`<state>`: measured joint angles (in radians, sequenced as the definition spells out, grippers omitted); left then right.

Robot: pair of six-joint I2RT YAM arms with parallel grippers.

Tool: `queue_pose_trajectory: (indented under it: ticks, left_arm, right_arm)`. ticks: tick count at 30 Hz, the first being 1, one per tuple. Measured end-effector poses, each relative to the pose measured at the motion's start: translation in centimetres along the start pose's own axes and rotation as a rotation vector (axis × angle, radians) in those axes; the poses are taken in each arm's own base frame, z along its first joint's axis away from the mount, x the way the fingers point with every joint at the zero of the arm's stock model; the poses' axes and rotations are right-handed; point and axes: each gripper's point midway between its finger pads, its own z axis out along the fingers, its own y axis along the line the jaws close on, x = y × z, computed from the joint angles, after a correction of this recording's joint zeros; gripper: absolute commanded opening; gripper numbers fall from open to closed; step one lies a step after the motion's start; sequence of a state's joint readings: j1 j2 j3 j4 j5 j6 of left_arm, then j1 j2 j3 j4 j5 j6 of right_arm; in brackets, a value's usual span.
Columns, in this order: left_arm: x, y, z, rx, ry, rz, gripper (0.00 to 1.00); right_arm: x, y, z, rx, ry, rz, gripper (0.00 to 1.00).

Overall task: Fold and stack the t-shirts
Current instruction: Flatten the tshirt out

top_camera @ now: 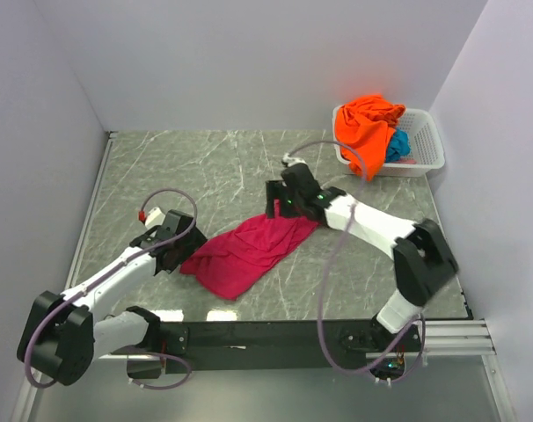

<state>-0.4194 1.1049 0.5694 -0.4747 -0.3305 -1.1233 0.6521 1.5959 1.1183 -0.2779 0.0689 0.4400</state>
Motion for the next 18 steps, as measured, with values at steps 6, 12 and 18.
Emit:
queue_pose_trajectory:
  ticks: [6, 12, 18]
  left_arm:
    - [0.4, 0.4, 1.7, -0.027, 0.02, -0.013, 0.97]
    - [0.4, -0.1, 2.8, -0.021, 0.031, -0.015, 0.68]
    - [1.6, -1.5, 3.8, 0.037, 0.092, 0.003, 0.01]
  right_arm:
    - [-3.2, 0.5, 4.5, 0.099, 0.013, -0.099, 0.84]
    - [-4.0, -2.1, 7.9, 0.263, 0.039, -0.246, 0.85]
    - [-2.6, -4.3, 11.2, 0.357, 0.119, -0.362, 0.82]
